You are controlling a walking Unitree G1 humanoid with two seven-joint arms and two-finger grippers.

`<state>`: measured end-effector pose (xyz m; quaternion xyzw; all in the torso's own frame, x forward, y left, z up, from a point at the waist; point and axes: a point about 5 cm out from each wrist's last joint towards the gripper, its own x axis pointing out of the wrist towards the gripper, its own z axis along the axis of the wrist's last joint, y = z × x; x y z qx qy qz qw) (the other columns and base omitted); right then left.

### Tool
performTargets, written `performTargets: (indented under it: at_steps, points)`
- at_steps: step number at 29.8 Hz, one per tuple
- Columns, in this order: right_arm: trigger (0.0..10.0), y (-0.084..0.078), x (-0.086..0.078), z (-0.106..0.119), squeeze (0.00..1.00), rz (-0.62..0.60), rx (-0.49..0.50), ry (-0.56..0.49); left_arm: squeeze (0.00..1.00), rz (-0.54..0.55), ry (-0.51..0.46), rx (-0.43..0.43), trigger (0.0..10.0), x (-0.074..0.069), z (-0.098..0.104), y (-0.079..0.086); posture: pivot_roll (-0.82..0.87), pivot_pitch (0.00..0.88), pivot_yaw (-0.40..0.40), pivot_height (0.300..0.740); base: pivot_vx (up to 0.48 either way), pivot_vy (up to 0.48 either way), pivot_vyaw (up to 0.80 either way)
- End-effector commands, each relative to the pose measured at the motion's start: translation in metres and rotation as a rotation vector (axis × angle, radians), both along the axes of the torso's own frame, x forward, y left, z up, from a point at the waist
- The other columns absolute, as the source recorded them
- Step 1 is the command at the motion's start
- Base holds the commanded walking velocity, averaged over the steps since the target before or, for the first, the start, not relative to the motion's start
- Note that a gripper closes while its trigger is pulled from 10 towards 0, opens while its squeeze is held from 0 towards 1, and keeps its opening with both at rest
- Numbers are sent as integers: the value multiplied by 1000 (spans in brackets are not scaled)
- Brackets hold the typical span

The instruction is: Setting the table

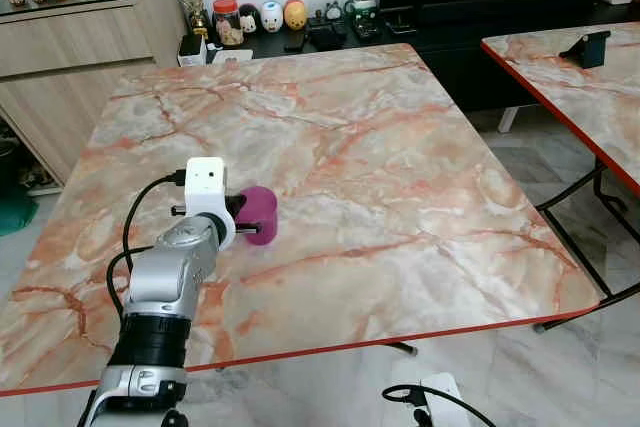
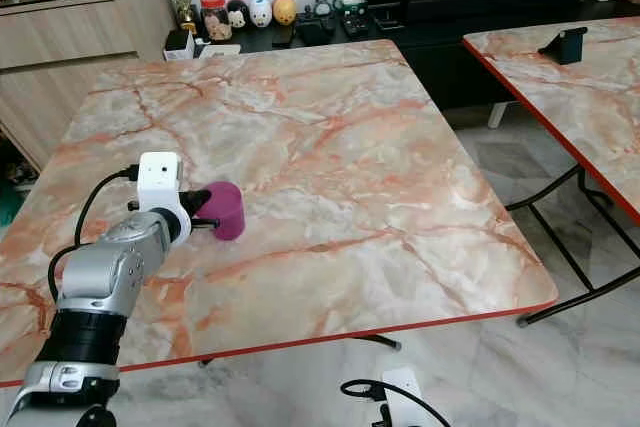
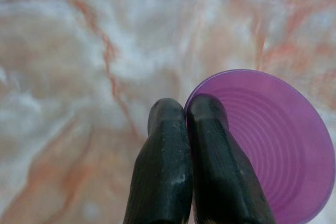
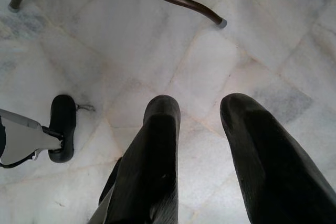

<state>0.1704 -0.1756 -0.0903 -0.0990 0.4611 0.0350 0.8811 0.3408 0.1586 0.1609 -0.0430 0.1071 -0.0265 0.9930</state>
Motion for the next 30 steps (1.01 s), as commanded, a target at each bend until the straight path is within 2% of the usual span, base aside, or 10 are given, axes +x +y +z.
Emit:
performTargets:
  at_steps: [1, 2, 5, 8, 11, 14, 17, 20, 30]
  points:
    - [10000, 2, -5, -2, 0, 4, 4, 17, 0, 23, -131, -10, 10000, -5, 15, 6, -29, 0, 43, 740, 0, 0, 0]
    - [10000, 2, -5, -2, 0, 1, 4, 16, 0, 39, -174, -18, 10000, -9, 16, 9, -28, 0, 41, 740, 0, 0, 0]
    - [10000, 2, -4, -2, 0, 0, 4, 16, 0, 61, -202, -24, 10000, -14, 15, 12, -25, 0, 39, 740, 0, 0, 0]
    - [10000, -1, -4, -2, 0, -5, 3, 18, 0, 152, -286, -25, 10000, -32, 7, 25, -25, 0, 35, 740, 0, 0, 0]
    - [10000, -2, -4, -2, 0, -11, 3, 17, 0, 186, -331, -21, 10000, -41, 5, 31, -30, 0, 35, 740, 0, 0, 0]
    - [10000, -9, -6, -2, 0, -23, -2, 18, 0, 196, -396, 61, 10000, -54, 5, 35, -34, 0, 32, 740, 0, 0, 0]
    - [10000, -15, -9, -2, 0, -52, -1, 22, 0, 210, -421, 84, 10000, -65, 1, 40, -31, 0, 27, 740, 0, 0, 0]
    - [10000, -18, -10, -2, 0, -50, -5, 24, 0, 215, -419, 85, 10000, -70, -3, 43, -29, 0, 21, 740, 0, 0, 0]
    - [10000, -20, -10, -2, 0, -47, -11, 26, 0, 191, -442, 184, 10000, -80, -6, 46, -37, 0, 16, 740, 0, 0, 0]
